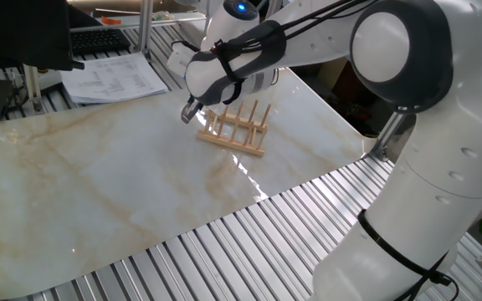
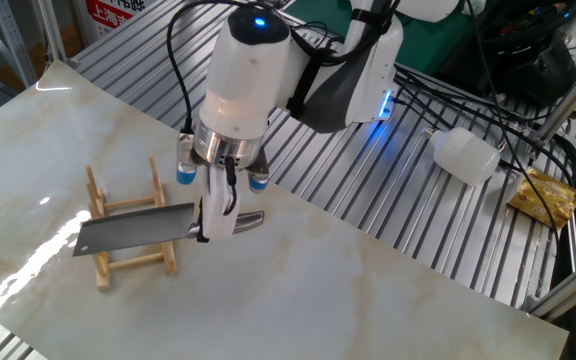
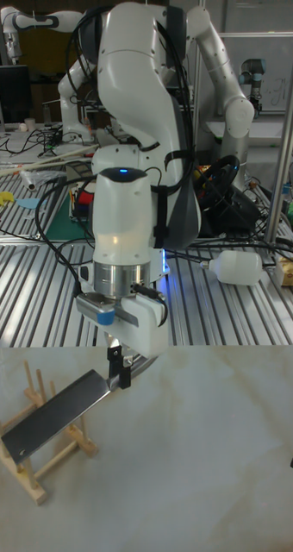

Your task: Put the knife on the knife rack

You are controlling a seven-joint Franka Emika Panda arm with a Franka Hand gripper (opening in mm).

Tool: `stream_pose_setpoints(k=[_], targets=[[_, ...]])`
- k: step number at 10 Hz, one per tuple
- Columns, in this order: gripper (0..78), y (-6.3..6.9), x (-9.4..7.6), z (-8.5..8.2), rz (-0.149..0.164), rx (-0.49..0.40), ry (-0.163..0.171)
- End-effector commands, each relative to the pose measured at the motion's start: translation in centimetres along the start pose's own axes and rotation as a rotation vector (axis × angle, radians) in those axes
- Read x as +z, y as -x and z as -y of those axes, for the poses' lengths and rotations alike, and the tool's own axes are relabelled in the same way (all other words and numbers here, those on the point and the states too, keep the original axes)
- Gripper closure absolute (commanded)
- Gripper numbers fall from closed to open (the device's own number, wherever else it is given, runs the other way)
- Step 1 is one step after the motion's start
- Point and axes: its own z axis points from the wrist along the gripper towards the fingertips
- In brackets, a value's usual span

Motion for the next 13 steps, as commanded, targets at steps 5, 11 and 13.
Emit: stream_pose_setpoints(k=[5, 11, 13], targets=[[75.6, 0.33, -0.42, -0.27, 0.032, 0.111, 0.098], [75.6, 0.84, -0.40, -0.30, 0.005, 0.084, 0.172], [75.6, 1.14, -0.51, -0.46, 0.003, 0.046, 0.173]])
